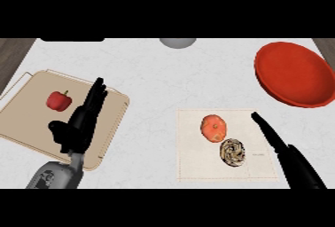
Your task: Pick the cupcake from the placemat and place it in the bowl
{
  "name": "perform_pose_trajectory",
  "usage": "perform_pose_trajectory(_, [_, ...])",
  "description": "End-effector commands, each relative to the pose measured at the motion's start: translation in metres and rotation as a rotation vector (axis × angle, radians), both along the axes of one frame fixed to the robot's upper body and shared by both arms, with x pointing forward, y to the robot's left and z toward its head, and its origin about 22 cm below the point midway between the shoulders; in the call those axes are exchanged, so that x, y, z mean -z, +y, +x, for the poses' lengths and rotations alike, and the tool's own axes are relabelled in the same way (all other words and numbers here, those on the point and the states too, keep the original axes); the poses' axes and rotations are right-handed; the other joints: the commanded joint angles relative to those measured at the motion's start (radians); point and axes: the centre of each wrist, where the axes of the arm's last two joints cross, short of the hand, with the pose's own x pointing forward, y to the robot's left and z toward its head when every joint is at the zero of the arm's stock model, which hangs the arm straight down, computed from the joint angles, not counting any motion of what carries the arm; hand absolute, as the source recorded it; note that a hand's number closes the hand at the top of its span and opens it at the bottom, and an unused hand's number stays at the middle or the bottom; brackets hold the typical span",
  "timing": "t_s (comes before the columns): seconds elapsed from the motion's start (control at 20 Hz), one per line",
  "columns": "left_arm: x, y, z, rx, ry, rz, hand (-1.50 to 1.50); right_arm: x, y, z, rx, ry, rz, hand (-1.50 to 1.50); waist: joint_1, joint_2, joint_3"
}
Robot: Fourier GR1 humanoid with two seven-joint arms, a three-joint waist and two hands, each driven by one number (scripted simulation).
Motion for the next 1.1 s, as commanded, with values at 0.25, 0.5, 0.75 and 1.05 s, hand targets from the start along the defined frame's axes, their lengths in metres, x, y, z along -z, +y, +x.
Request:
perform_pose_trajectory(0.25, [-0.007, 0.005, 0.001, -0.001, 0.002, -0.016, 0.0, 0.012, 0.003, 0.005, -0.052, 0.034, 0.044, -1.5, -0.004, -0.001, 0.0])
perform_pose_trajectory(0.5, [0.006, 0.001, 0.005, -0.014, -0.003, 0.007, 0.0, 0.02, -0.016, -0.012, -0.089, 0.001, 0.139, -1.5, -0.008, -0.001, 0.001])
perform_pose_trajectory(0.75, [0.0, -0.025, 0.003, 0.005, -0.012, 0.009, 0.0, 0.024, -0.031, 0.002, -0.053, -0.008, 0.216, -1.5, -0.007, -0.001, 0.001])
perform_pose_trajectory(1.05, [0.007, -0.011, 0.002, -0.021, -0.004, 0.01, 0.0, 0.028, -0.028, 0.001, -0.049, 0.036, 0.251, -1.5, -0.006, -0.001, 0.0])
